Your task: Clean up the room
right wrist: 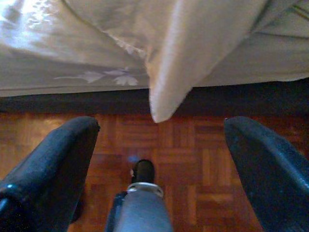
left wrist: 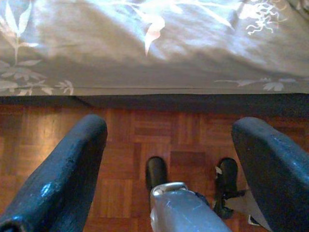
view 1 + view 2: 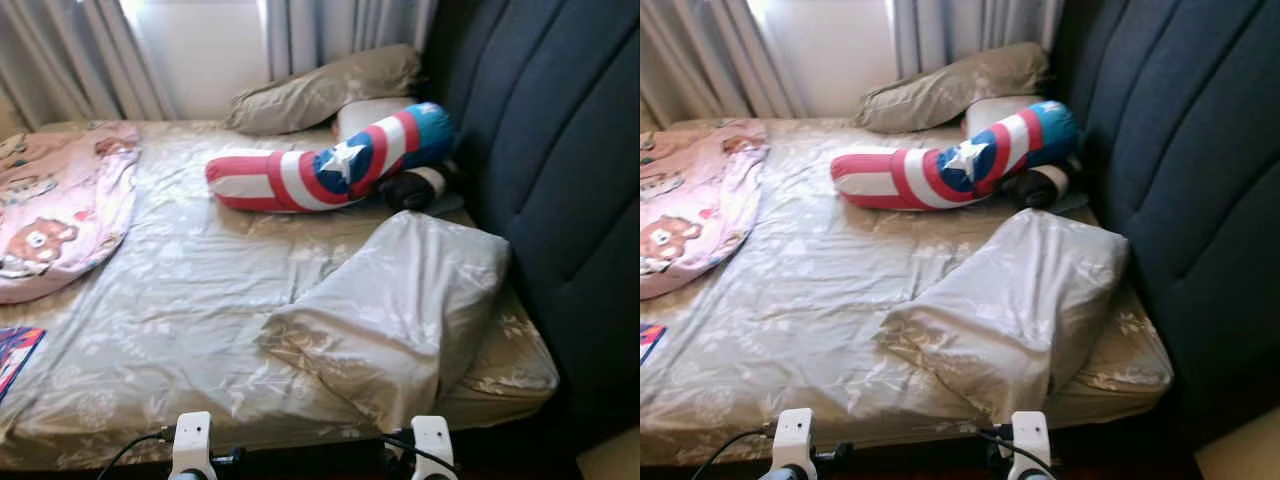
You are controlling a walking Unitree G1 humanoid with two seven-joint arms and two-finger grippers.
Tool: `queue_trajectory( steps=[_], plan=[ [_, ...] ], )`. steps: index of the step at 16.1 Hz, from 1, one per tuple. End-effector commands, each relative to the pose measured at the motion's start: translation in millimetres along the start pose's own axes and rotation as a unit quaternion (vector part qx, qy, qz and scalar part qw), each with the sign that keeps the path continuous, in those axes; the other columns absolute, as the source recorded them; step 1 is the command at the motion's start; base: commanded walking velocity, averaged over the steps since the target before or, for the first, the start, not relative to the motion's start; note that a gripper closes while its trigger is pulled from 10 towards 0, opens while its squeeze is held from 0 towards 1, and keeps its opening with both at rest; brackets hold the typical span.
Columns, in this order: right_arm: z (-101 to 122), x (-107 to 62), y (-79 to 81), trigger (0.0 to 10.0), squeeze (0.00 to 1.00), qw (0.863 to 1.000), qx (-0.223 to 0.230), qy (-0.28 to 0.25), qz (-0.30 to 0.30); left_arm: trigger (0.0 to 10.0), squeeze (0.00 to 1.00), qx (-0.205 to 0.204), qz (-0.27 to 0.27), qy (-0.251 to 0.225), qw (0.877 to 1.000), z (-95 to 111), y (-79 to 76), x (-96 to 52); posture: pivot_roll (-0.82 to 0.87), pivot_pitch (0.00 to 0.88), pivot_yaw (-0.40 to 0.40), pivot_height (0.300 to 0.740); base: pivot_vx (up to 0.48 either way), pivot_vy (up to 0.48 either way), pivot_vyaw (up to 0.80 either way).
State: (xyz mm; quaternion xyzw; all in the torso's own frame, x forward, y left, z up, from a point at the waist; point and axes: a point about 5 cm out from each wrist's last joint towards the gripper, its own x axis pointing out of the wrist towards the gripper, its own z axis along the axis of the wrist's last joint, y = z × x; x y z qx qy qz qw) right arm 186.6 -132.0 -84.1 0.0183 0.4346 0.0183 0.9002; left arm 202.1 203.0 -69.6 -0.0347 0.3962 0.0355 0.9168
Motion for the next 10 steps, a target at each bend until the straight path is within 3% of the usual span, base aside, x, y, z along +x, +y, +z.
queue_trajectory(
  steps=[1, 10],
  plan=[
    [0.9, 0.1, 0.4, 10.0, 0.0, 1.0, -0.001, -0.004, -0.002, 10.0, 0.0, 0.001, 0.0, -0.001, 1.0, -0.8, 0.3, -0.3, 0.0, 0.0, -0.03, 0.74, 0.0, 0.0, 0.0],
    [2.5, 0.3, -1.4, 10.0, 0.0, 1.0, 0.001, -0.007, -0.009, 10.0, 0.0, 0.006, 0.0, -0.008, 1.0, 3.8, -1.5, 0.9, 0.0, 0.002, -0.033, 0.74, 0.0, 0.0, 0.0]
  ],
)
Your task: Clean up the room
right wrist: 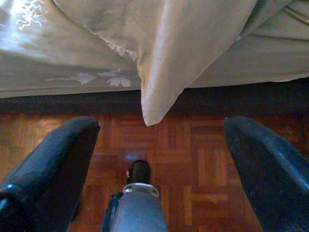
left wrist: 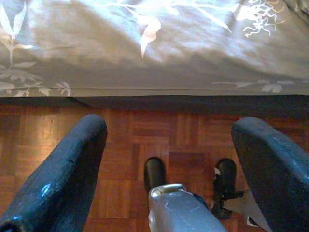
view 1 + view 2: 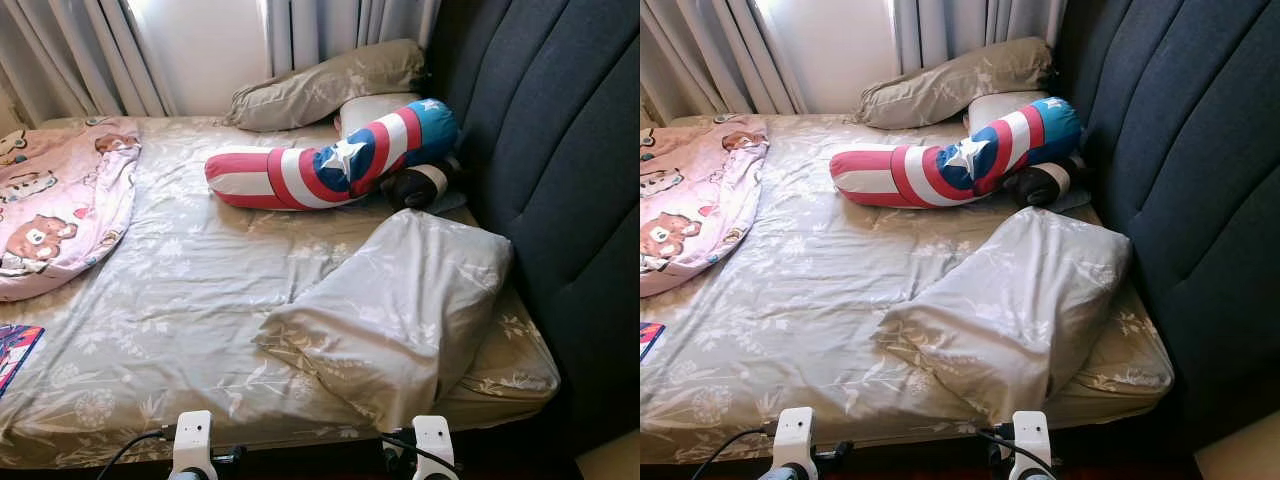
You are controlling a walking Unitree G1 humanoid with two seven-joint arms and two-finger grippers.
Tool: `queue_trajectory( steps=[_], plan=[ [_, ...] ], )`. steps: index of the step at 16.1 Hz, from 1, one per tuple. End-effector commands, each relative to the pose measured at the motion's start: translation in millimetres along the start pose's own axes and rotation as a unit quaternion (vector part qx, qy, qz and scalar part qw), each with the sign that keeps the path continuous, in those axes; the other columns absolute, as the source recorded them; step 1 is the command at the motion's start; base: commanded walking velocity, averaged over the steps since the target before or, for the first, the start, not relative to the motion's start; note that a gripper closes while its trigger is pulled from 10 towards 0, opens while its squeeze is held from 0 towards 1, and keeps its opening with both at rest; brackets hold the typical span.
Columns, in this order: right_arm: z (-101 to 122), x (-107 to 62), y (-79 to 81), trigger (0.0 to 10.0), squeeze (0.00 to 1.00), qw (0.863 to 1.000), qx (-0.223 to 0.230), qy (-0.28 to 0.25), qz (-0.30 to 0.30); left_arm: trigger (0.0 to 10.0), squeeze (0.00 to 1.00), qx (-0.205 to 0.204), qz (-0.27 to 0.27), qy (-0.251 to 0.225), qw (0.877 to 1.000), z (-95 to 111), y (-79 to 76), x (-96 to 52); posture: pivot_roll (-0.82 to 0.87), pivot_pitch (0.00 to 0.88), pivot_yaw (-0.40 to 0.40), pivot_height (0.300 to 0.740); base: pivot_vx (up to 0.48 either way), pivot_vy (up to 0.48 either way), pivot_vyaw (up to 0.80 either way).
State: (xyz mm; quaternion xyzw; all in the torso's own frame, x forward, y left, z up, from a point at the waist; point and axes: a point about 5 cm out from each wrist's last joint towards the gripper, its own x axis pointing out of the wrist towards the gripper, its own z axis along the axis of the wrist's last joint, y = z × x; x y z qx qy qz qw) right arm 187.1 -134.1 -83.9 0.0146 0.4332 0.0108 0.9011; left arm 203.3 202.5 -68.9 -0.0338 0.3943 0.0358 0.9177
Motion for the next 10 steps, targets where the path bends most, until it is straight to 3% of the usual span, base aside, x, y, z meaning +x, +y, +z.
queue_trajectory(
  steps=[1, 10],
  plan=[
    [2.1, 0.3, 0.8, 10.0, 0.0, 1.0, 0.001, -0.006, -0.001, 10.0, 0.0, 0.004, 0.0, -0.008, 1.0, 3.6, -0.9, 0.7, 0.0, 0.005, -0.035, 0.74, 0.0, 0.0, 0.0],
    [3.1, 0.5, 1.2, 10.0, 0.0, 1.0, 0.0, -0.007, -0.002, 10.0, 0.0, -0.002, 0.0, -0.019, 1.0, 8.6, -1.4, 1.6, 0.0, 0.003, -0.034, 0.74, 0.0, 0.0, 0.0]
  ],
)
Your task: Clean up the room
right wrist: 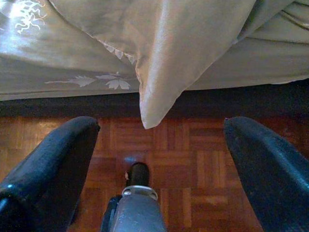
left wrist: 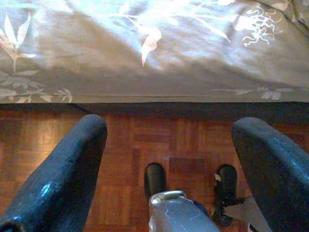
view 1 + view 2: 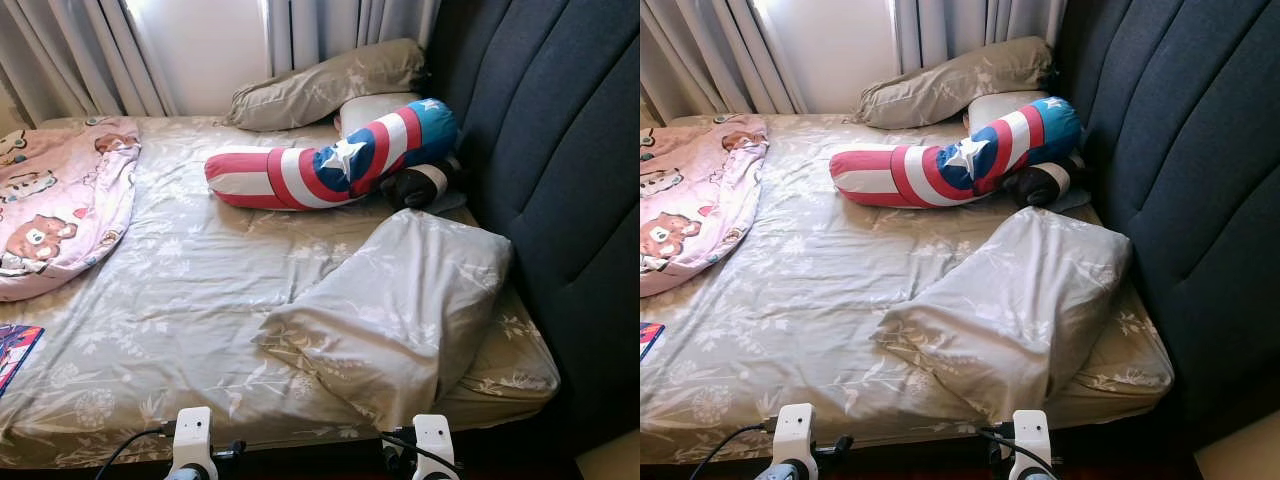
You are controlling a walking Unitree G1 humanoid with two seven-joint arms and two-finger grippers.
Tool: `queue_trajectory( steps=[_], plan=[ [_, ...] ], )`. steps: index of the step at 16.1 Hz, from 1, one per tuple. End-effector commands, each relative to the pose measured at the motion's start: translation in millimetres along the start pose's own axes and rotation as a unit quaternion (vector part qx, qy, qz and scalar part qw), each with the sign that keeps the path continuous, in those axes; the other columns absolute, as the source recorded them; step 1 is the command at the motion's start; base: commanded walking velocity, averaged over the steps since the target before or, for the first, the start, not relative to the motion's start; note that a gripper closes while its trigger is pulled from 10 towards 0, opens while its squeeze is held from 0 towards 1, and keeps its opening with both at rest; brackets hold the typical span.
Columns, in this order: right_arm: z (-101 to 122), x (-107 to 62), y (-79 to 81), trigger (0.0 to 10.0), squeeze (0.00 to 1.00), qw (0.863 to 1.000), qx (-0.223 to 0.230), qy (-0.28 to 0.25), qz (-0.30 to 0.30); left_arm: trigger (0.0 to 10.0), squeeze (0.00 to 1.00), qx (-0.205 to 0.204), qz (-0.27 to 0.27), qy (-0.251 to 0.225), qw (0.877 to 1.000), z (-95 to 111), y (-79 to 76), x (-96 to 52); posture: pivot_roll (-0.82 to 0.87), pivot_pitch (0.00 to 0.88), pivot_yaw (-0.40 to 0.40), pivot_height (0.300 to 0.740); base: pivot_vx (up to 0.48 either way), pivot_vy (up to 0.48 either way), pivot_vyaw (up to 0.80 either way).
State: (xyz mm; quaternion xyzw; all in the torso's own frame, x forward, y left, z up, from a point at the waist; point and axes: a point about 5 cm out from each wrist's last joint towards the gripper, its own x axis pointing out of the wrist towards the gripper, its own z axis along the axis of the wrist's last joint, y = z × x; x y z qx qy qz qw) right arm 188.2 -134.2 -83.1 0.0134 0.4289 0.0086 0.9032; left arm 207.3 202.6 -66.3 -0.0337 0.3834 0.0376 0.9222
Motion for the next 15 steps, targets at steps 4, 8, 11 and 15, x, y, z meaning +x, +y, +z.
queue_trajectory(
  steps=[4, 8, 11, 15],
  plan=[
    [1.6, 0.4, 1.2, 10.0, 0.0, 1.0, 0.0, -0.002, 0.001, 10.0, 0.0, -0.003, -0.002, -0.009, 1.0, 4.3, -1.4, 1.0, 0.0, 0.002, -0.034, 0.74, 0.123, 0.0, 0.0],
    [1.3, 0.3, 1.2, 10.0, 0.0, 1.0, -0.001, -0.002, 0.001, 10.0, 0.0, -0.004, -0.004, -0.01, 1.0, 4.0, -1.9, 0.9, 0.01, 0.0, -0.036, 0.74, 0.291, 0.0, 0.0],
    [1.4, 0.3, 1.1, 10.0, 0.0, 1.0, -0.001, -0.002, 0.001, 10.0, 0.0, -0.005, -0.005, -0.011, 1.0, 4.3, -2.3, 0.9, 0.01, 0.0, -0.036, 0.74, 0.326, 0.0, 0.0],
    [1.4, 0.3, 1.4, 10.0, 0.0, 1.0, -0.001, -0.003, 0.001, 10.0, 0.0, -0.005, -0.004, -0.013, 1.0, 4.8, -2.2, 1.0, 0.0, 0.0, -0.035, 0.74, 0.324, 0.0, 0.0]
  ],
)
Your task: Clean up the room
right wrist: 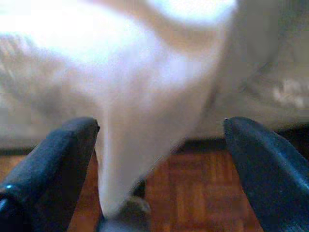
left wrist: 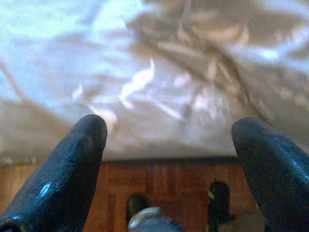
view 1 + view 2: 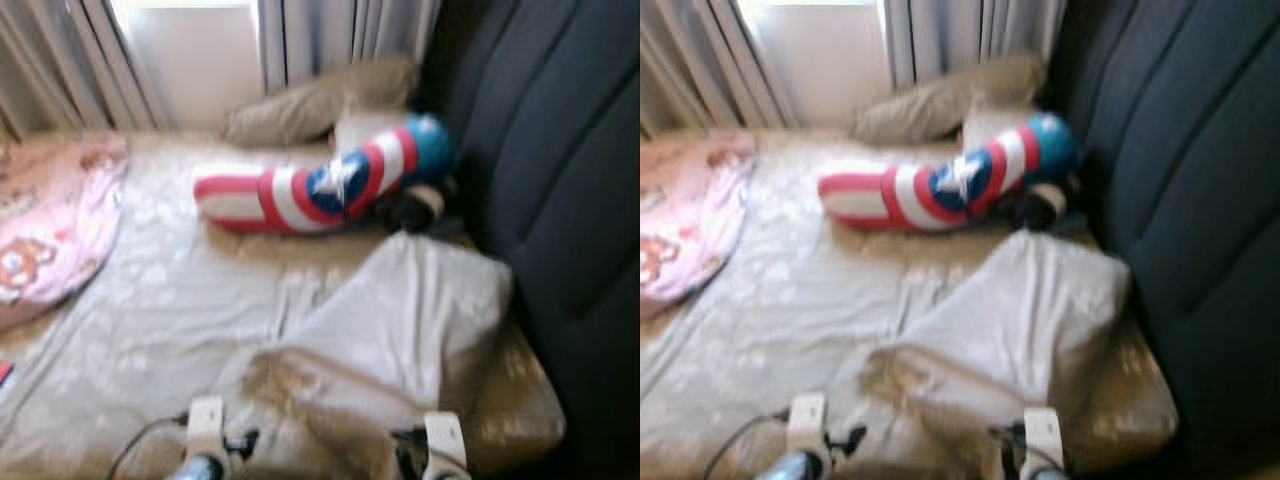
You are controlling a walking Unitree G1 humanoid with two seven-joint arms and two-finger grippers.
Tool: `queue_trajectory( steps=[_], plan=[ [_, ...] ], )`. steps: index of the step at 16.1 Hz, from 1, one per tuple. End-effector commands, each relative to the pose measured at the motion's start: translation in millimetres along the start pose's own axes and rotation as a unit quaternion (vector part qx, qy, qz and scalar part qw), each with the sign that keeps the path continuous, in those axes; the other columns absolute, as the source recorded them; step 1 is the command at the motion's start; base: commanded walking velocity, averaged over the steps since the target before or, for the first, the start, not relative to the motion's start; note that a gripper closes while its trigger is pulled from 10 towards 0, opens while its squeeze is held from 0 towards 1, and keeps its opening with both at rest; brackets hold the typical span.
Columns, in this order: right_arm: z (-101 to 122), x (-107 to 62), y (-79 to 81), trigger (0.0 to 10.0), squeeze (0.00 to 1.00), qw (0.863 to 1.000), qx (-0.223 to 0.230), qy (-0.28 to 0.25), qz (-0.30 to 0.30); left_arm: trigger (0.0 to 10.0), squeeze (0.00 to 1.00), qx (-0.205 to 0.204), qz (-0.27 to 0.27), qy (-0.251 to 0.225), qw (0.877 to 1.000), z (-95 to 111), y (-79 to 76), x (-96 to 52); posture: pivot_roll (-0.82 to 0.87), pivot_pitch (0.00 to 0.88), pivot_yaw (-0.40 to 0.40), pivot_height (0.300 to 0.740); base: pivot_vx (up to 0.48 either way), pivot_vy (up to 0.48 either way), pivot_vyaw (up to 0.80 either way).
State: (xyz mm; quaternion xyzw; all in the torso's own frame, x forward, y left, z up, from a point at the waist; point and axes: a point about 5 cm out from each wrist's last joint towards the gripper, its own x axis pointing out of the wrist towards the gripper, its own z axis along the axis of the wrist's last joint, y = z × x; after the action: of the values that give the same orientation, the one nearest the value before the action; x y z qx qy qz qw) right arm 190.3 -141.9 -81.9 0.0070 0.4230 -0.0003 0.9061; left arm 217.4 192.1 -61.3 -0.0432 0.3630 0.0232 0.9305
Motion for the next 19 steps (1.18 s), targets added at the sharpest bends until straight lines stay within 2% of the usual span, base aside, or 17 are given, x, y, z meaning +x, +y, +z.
queue_trajectory(
  steps=[1, 2, 7, 11, 12, 13, 16, 19],
  plan=[
    [0, -0.3, 8.9, 10.0, 0.0, 1.0, 0.005, -0.002, 0.009, 10.0, 0.0, -0.001, 0.014, 0.0, 1.0, -2, 9.5, -2.0, 0.0, 0.0, -0.034, 0.74, 0.0, 0.0, 0.0],
    [0, -0.5, 8.9, 10.0, 0.0, 1.0, 0.011, -0.008, 0.007, 10.0, 0.0, 0.0, 0.015, -0.006, 1.0, 1, 9.8, -1.6, 0.0, 0.0, -0.034, 0.74, 0.0, 0.0, 0.0],
    [3, -3.8, 8.3, 10.0, 0.0, 0.992, 0.108, -0.067, -0.006, 10.0, 0.0, 0.007, 0.006, -0.117, 0.993, 49, 9.6, 3.8, 0.0, 0.0, -0.029, 0.74, 0.0, 0.0, 0.0],
    [8, -5.6, 8.9, 10.0, 0.0, 0.989, 0.108, -0.102, 0.003, 10.0, 0.0, 0.01, -0.013, -0.182, 0.983, 74, 4.6, 3.4, -0.01, 0.0, -0.024, 0.74, 0.0, 0.0, 0.0],
    [82, 1.2, -32.7, 10.0, 0.0, 0.972, 0.109, -0.205, -0.018, 10.0, 0.0, 0.012, -0.022, -0.203, 0.979, 81, 1.6, 2.6, -0.02, 0.0, -0.02, 0.74, 0.0, 0.0, 0.0],
    [95, 0.9, -39.3, 10.0, 0.0, 0.97, 0.103, -0.22, -0.021, 10.0, 0.0, 0.013, -0.029, -0.213, 0.977, 84, -1.2, 2.3, -0.01, 0.0, -0.022, 0.74, 0.0, 0.0, 0.0],
    [93, 0.7, -38.1, 10.0, 0.0, 0.969, 0.108, -0.221, -0.026, 10.0, 0.0, 0.007, -0.044, -0.235, 0.971, 94, -8.6, 2.2, 0.0, 0.002, -0.023, 0.74, 0.0, 0.0, 0.0],
    [91, 1.6, -30.4, 10.0, 0.0, 0.972, 0.093, -0.216, -0.003, 10.0, 0.0, 0.012, -0.059, -0.225, 0.973, 92, -16.6, 3.9, -0.01, 0.004, -0.024, 0.74, 0.0, 0.0, 0.0]
  ],
)
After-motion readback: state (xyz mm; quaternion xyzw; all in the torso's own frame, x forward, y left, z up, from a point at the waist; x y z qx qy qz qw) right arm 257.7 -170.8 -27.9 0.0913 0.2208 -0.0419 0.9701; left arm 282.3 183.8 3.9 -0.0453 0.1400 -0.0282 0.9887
